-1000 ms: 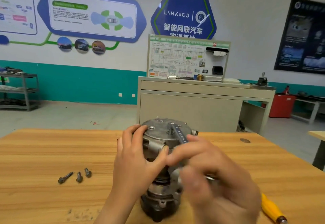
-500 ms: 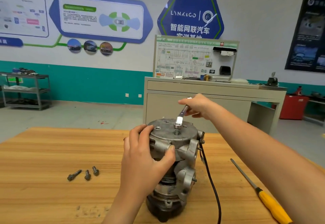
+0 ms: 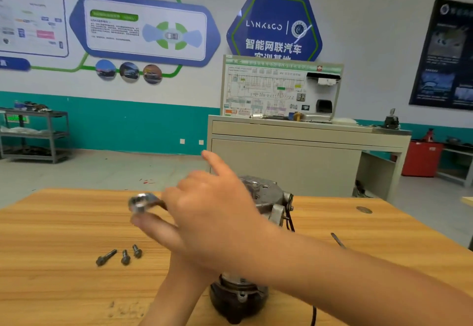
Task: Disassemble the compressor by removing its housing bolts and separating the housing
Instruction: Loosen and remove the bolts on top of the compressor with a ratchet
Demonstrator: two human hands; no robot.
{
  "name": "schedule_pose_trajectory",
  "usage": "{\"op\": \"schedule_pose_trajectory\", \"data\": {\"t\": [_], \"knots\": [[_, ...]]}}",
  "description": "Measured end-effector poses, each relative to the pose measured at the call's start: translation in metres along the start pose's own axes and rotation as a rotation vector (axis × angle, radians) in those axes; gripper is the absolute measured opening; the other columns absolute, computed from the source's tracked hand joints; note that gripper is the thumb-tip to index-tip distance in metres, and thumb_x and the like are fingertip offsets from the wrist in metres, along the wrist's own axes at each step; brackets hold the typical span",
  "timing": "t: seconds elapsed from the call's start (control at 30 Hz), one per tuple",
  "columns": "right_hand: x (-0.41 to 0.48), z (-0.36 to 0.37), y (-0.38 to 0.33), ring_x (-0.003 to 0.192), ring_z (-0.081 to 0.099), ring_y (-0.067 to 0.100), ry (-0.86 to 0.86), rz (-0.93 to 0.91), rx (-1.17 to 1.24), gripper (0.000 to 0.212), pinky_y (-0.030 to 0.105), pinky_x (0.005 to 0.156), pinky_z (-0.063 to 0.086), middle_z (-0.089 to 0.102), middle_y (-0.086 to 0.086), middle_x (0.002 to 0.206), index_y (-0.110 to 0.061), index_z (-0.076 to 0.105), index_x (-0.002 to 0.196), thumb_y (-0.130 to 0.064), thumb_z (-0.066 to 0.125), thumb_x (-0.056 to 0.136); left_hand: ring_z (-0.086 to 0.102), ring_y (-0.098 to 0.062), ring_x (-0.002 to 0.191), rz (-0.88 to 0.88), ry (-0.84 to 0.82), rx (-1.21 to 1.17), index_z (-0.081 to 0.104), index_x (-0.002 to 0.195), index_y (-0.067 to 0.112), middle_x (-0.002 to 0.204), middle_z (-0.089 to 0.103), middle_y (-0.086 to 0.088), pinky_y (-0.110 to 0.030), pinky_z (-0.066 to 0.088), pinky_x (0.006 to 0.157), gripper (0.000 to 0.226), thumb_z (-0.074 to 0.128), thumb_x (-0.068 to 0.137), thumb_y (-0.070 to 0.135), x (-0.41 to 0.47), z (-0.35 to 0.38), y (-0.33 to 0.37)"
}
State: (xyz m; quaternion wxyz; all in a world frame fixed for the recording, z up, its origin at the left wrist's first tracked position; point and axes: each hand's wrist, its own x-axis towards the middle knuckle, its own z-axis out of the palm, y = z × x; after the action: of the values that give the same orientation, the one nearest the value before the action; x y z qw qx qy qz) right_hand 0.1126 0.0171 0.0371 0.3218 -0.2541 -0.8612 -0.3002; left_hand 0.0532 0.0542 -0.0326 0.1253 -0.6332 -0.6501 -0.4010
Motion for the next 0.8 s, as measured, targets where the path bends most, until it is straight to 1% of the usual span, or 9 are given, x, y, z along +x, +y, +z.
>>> {"op": "schedule_pose_trajectory", "data": {"t": [0.07, 0.1, 0.2, 0.27, 0.33, 0.4, 0.53, 0.7, 0.8], "knots": [[-0.043, -0.015, 0.009, 0.07, 0.062, 0.009, 0.204, 0.059, 0.182, 0.042, 0.037, 0.103, 0.035, 0.065, -0.006, 0.065, -0.017, 0.068, 0.063, -0.045, 0.046, 0.088, 0.021, -0.008, 0.133, -0.029, -0.091, 0.008, 0.03, 0.138, 0.025, 0.143, 0.03, 0.005, -0.024, 0.01, 0.111, 0.049, 0.041, 0.094, 0.042, -0.003, 0.004, -0.007], [-0.061, -0.021, 0.016, 0.079, 0.064, 0.004, 0.253, 0.136, 0.3, 0.04, 0.032, 0.103, 0.034, 0.069, -0.01, 0.074, -0.019, 0.07, 0.068, -0.045, 0.046, 0.088, 0.013, -0.006, 0.136, -0.034, -0.105, -0.033, 0.024, 0.141, 0.03, 0.147, 0.023, 0.009, -0.033, 0.009, 0.115, 0.059, 0.038, 0.088, 0.052, -0.003, 0.003, -0.008], [-0.097, -0.037, 0.043, 0.097, 0.058, -0.01, 0.336, 0.59, 0.725, 0.029, 0.01, 0.086, 0.041, 0.067, -0.027, 0.094, -0.032, 0.074, 0.081, -0.052, 0.052, 0.08, -0.001, -0.008, 0.141, -0.056, -0.129, 0.097, 0.018, 0.144, 0.032, 0.152, 0.016, 0.014, -0.056, 0.003, 0.111, 0.087, 0.016, 0.068, 0.074, -0.003, -0.006, 0.0], [-0.11, -0.036, 0.066, 0.088, 0.061, -0.007, 0.402, 0.819, 0.791, 0.022, 0.013, 0.072, 0.047, 0.069, -0.022, 0.089, -0.031, 0.072, 0.081, -0.046, 0.056, 0.083, 0.001, -0.008, 0.142, -0.014, -0.19, 0.155, 0.015, 0.145, 0.031, 0.153, 0.017, 0.014, -0.058, 0.002, 0.111, 0.091, 0.014, 0.067, 0.077, -0.001, -0.015, 0.01], [-0.113, -0.027, 0.094, 0.068, 0.065, 0.003, 0.407, 1.025, 0.838, 0.019, 0.018, 0.06, 0.049, 0.07, -0.006, 0.074, -0.022, 0.066, 0.089, -0.035, 0.052, 0.089, 0.014, -0.008, 0.14, 0.016, -0.181, 0.072, 0.017, 0.144, 0.031, 0.15, 0.025, 0.015, -0.055, 0.004, 0.113, 0.088, 0.019, 0.069, 0.076, 0.004, -0.019, 0.015], [-0.108, -0.013, 0.123, 0.053, 0.062, 0.01, 0.408, 1.221, 1.066, 0.012, 0.019, 0.047, 0.049, 0.068, 0.005, 0.068, -0.016, 0.059, 0.095, -0.024, 0.051, 0.091, 0.027, -0.007, 0.135, 0.039, -0.181, -0.008, 0.023, 0.144, 0.03, 0.145, 0.035, 0.014, -0.05, 0.011, 0.114, 0.088, 0.024, 0.068, 0.075, 0.009, -0.028, 0.022], [-0.077, 0.022, 0.158, 0.042, 0.055, 0.004, 0.378, 1.339, 1.276, 0.007, 0.014, 0.042, 0.046, 0.06, 0.008, 0.073, -0.01, 0.055, 0.088, -0.013, 0.051, 0.093, 0.049, -0.012, 0.121, 0.075, -0.23, -0.162, 0.038, 0.142, 0.025, 0.134, 0.054, 0.007, -0.033, 0.04, 0.101, 0.075, 0.046, 0.077, 0.063, 0.02, -0.033, 0.022], [-0.026, 0.059, 0.173, 0.044, 0.061, 0.012, 0.227, 1.405, 1.475, 0.006, 0.019, 0.041, 0.049, 0.061, 0.014, 0.073, 0.001, 0.05, 0.089, 0.0, 0.046, 0.093, 0.053, -0.009, 0.116, 0.078, -0.302, -0.196, 0.044, 0.139, 0.024, 0.128, 0.058, 0.008, -0.025, 0.042, 0.095, 0.059, 0.057, 0.086, 0.046, 0.034, -0.04, 0.015], [-0.009, 0.064, 0.175, 0.04, 0.061, 0.015, 0.299, 1.407, 1.647, 0.007, 0.022, 0.039, 0.05, 0.057, 0.017, 0.075, 0.004, 0.046, 0.088, 0.005, 0.042, 0.093, 0.054, -0.008, 0.115, 0.105, -0.316, -0.187, 0.047, 0.137, 0.023, 0.127, 0.06, 0.007, -0.023, 0.042, 0.093, 0.055, 0.059, 0.087, 0.043, 0.036, -0.042, 0.015]]}}
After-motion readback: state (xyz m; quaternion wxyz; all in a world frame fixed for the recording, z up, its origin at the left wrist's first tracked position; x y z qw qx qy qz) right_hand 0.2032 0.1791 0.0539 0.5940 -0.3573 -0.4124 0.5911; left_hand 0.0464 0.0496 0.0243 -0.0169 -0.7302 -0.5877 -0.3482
